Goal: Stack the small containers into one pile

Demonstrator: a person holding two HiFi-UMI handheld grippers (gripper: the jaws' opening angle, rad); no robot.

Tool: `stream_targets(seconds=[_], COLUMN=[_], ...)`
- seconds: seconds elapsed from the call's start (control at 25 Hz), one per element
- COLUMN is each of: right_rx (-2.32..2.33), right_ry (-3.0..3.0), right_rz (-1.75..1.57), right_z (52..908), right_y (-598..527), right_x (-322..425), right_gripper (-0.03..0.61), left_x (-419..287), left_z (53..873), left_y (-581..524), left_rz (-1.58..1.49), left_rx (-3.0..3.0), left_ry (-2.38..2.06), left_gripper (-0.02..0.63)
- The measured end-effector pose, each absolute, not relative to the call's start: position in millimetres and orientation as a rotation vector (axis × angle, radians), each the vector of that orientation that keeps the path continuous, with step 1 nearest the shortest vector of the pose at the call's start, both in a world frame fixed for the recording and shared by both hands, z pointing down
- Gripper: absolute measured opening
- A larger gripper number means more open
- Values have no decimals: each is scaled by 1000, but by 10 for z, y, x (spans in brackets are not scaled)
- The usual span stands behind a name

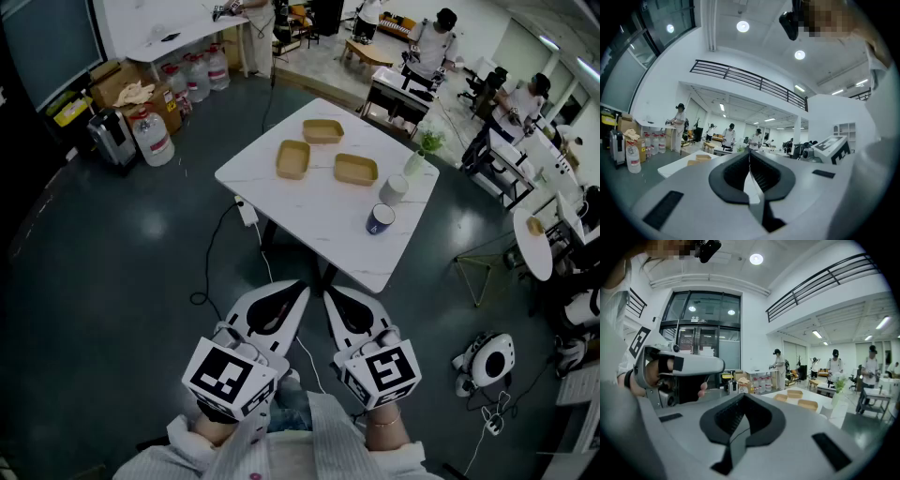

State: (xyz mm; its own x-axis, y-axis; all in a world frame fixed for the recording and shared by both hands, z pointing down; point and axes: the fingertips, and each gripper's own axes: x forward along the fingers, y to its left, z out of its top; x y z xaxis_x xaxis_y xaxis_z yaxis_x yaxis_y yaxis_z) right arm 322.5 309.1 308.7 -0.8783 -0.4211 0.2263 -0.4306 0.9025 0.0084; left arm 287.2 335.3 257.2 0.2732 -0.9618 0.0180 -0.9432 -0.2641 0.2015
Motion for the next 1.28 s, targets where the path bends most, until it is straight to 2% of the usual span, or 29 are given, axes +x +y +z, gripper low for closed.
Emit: stream_targets(seconds=[0.84,1.28], right_rx=[536,499], right_ry=[-2913,-2881], right_rz=[117,116], right_z=[3121,3226], right_y=[3166,2939], right_x=[3301,2758], right_gripper=[11,11], left_x=[2732,2190], left_z=[2580,2661], left_y=[3511,3261], left_rz=[-168,-190], left_rx=[2268,2252], left_ry=[-1964,-1962], left_gripper=[23,23])
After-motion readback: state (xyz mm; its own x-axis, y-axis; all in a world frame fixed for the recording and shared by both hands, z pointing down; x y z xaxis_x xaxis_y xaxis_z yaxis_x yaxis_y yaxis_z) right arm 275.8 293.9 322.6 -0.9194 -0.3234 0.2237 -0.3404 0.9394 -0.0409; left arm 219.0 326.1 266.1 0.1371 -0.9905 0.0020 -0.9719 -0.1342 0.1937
